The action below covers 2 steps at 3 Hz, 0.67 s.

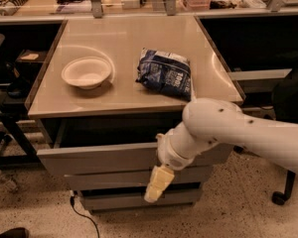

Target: Open top drawer

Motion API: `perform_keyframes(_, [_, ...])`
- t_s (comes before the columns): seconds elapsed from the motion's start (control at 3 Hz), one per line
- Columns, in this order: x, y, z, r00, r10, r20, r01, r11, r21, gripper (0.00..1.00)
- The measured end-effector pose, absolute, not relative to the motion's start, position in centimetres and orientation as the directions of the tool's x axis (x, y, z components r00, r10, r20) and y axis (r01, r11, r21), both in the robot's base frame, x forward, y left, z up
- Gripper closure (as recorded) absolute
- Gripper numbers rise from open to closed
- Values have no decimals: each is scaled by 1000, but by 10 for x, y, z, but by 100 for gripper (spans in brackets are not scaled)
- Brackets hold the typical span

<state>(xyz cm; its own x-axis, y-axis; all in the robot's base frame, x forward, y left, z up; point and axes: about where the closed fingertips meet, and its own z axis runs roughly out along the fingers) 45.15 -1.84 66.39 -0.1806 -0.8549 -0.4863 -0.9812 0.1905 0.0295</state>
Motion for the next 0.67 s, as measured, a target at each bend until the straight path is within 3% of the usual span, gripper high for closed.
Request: perform_keyframes(0.67, [375, -56, 692, -225, -821, -525, -974, 167, 155, 0])
